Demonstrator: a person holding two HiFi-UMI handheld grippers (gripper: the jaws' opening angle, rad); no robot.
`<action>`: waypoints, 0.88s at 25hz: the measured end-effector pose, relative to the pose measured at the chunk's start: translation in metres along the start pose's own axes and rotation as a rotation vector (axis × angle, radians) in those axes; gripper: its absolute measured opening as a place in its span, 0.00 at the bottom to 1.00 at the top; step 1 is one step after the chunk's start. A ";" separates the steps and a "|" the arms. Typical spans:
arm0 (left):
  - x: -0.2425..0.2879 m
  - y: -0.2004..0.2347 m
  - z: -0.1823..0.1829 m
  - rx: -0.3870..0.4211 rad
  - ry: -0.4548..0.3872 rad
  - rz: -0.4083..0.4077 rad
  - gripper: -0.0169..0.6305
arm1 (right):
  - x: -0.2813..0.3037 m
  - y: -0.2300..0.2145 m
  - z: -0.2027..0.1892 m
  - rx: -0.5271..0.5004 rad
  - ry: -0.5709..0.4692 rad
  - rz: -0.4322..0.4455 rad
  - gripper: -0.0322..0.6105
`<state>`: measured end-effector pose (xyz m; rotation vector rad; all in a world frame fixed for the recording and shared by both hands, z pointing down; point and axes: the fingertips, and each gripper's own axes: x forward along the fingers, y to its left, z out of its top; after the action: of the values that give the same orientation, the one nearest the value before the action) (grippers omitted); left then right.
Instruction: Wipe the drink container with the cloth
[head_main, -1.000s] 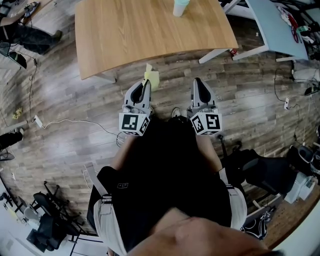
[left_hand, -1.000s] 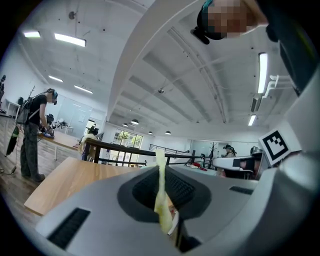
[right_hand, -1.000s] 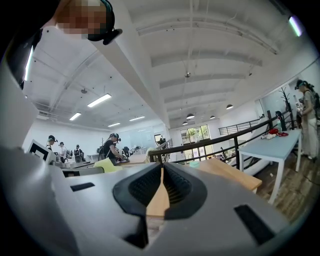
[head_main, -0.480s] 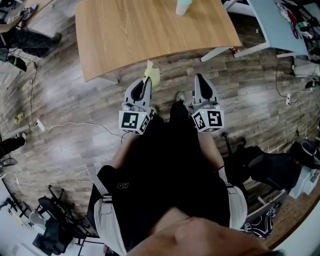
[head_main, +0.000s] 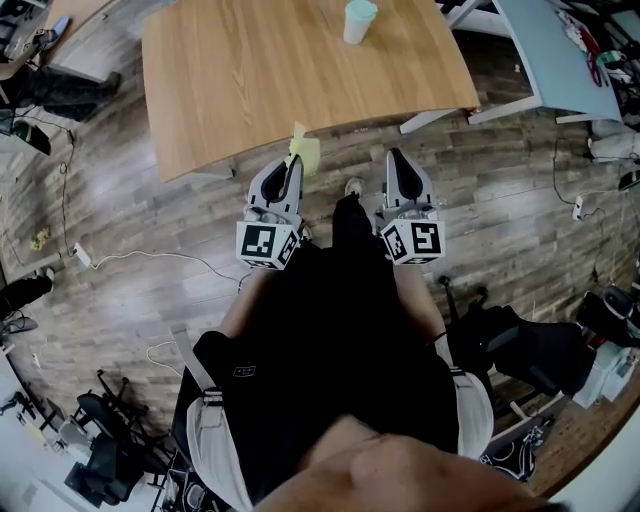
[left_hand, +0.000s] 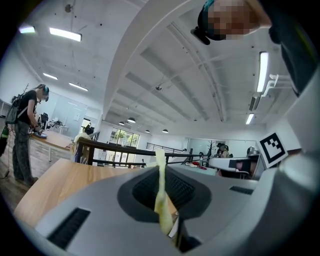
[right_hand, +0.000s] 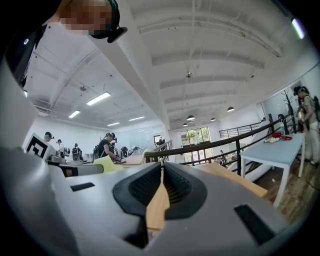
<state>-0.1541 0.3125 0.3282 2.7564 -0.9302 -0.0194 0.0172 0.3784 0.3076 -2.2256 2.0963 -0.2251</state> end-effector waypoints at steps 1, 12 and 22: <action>0.010 0.000 0.000 0.002 0.003 0.002 0.08 | 0.008 -0.007 0.001 -0.002 0.001 0.006 0.11; 0.125 0.002 -0.007 -0.025 0.016 0.092 0.08 | 0.084 -0.087 0.008 -0.008 0.036 0.107 0.11; 0.181 0.005 -0.002 -0.033 0.005 0.209 0.08 | 0.144 -0.131 0.011 -0.003 0.059 0.233 0.11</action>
<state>-0.0122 0.2006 0.3426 2.6139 -1.1998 0.0080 0.1561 0.2428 0.3246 -1.9748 2.3629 -0.2744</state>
